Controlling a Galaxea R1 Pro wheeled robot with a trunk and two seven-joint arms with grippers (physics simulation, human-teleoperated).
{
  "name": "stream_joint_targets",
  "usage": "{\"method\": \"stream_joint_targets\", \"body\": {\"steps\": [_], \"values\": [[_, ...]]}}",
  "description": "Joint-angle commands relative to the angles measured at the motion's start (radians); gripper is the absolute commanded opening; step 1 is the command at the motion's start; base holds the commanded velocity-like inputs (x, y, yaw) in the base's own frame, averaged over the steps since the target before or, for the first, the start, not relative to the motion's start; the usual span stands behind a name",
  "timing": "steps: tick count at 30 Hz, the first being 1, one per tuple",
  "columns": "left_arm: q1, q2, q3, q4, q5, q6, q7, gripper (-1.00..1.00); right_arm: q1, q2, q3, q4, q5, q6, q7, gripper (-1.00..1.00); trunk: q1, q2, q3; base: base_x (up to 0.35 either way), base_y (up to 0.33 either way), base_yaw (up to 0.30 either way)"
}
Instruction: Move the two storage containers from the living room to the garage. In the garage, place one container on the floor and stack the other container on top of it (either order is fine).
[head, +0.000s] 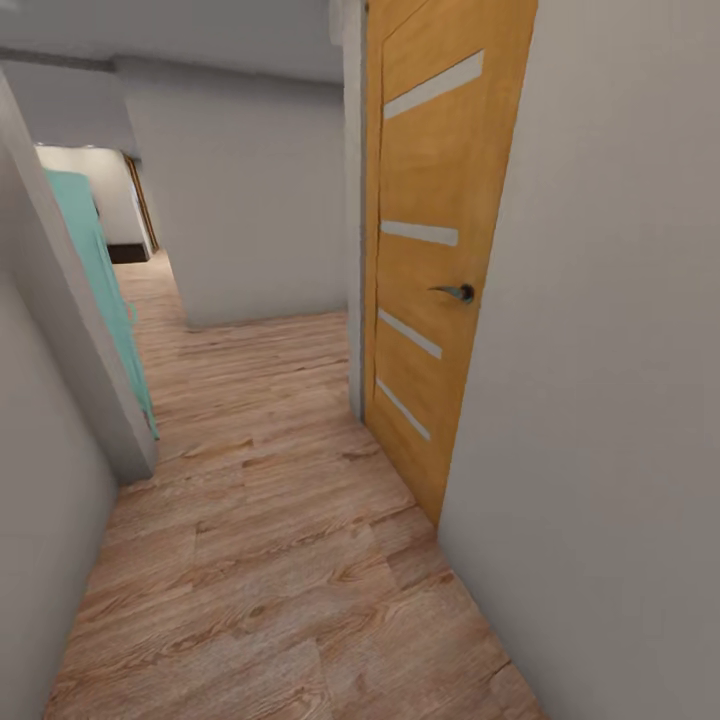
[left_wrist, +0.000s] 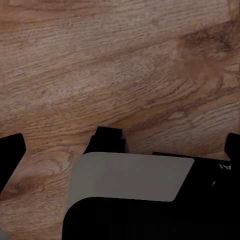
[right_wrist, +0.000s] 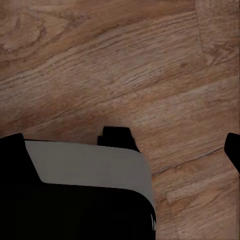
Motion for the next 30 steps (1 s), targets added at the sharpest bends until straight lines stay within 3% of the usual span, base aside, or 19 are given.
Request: {"method": "stream_joint_targets", "body": {"steps": [1, 30], "values": [[-0.001, 0.0, -0.001, -0.001, 0.01, 0.003, 0.003, 1.0, -0.001, 0.001, 0.008, 0.003, -0.01, -0.006, -0.001, 1.0, 0.0, 0.0, -0.001, 0.297, 0.0, 0.269], [-0.001, 0.0, -0.001, -0.001, 0.01, 0.003, 0.003, 1.0, -0.001, 0.001, 0.008, 0.003, -0.01, -0.007, -0.001, 1.0, 0.0, 0.0, -0.001, 0.296, 0.0, 0.269]]}}
